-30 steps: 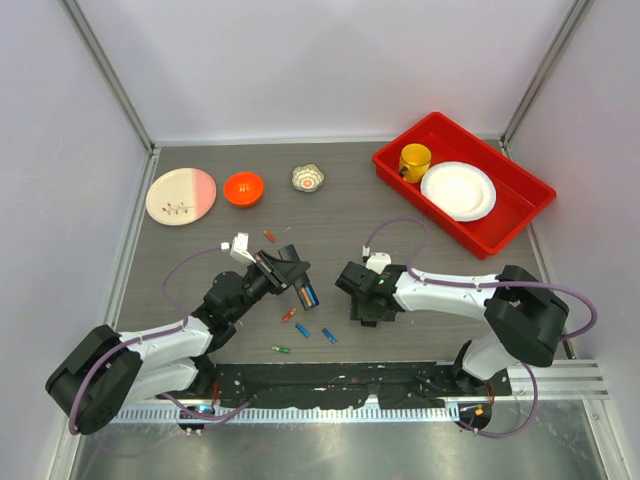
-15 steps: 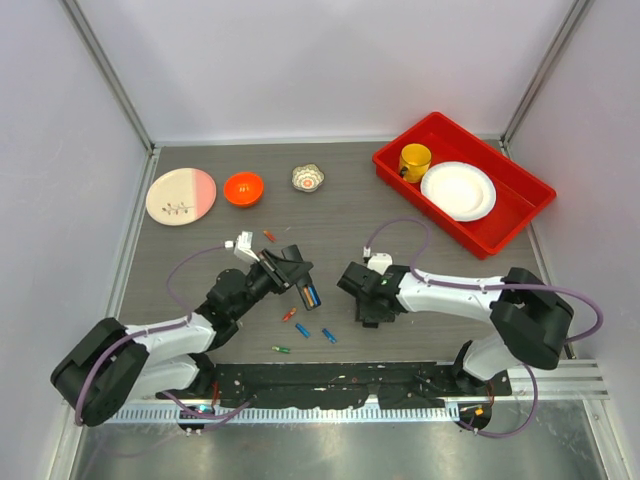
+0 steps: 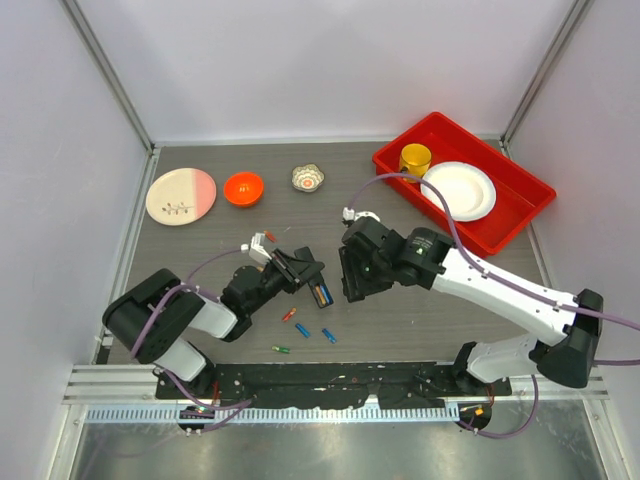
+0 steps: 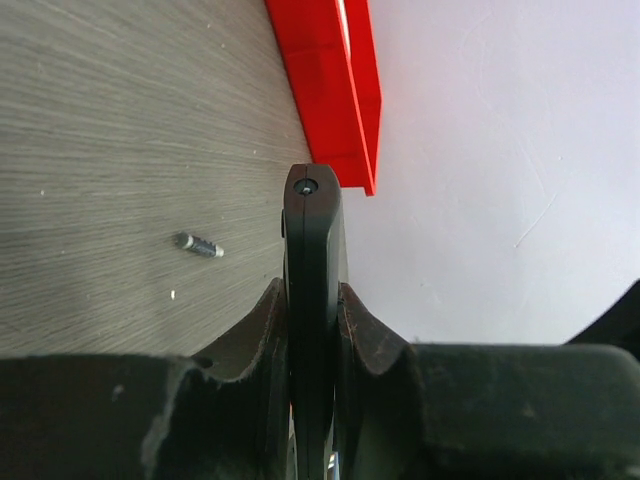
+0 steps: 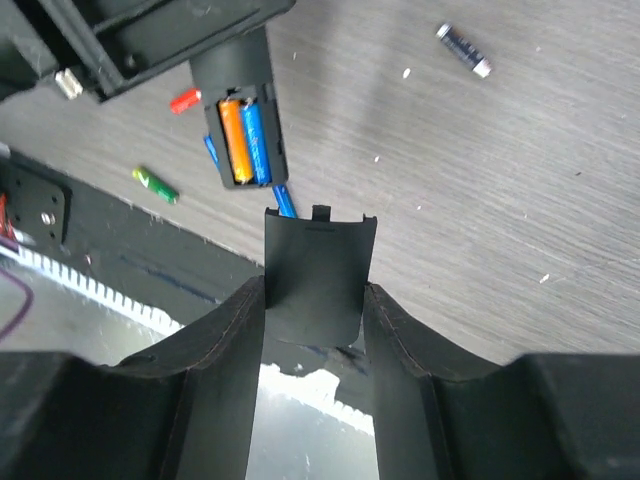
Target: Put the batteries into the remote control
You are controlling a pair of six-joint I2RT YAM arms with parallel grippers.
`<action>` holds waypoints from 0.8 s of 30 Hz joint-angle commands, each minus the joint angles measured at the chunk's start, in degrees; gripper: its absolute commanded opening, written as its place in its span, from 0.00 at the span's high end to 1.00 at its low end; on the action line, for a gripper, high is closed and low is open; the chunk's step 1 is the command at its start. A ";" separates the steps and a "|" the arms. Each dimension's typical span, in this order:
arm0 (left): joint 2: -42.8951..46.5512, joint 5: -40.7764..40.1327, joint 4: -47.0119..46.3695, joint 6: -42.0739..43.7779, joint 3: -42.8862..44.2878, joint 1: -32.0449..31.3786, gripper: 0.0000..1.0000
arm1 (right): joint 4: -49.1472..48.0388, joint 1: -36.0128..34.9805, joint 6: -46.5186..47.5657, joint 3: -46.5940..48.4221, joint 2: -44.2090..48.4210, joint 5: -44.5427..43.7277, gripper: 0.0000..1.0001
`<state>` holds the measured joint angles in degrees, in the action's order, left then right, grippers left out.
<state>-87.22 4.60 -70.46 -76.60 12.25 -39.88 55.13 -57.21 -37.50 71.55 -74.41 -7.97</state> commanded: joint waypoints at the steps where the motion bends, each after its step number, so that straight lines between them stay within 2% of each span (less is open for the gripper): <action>1: -1.29 -0.64 -18.14 -2.07 2.43 -1.08 1.00 | 8.76 -0.80 7.78 5.17 -3.54 6.56 0.99; 6: -2.08 -0.56 -18.14 -2.41 2.78 -1.69 1.00 | 9.64 -1.06 10.86 7.11 -5.91 7.18 0.99; 8: -2.51 -0.03 -18.14 -2.50 3.13 -1.96 1.00 | 9.47 -1.15 12.27 7.64 -7.06 11.03 0.99; 11: -2.69 0.58 -18.14 -2.59 3.92 -2.66 1.00 | 8.24 -1.15 13.24 9.13 -8.90 12.18 0.99; 24: -2.96 0.32 -18.14 -2.77 4.27 -4.24 1.00 | 6.83 -1.24 14.21 13.18 -16.29 12.80 0.99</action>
<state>-90.41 4.82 -73.58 -79.15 15.20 -43.88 63.31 -58.06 -24.25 82.52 -90.06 3.84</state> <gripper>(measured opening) 0.213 0.460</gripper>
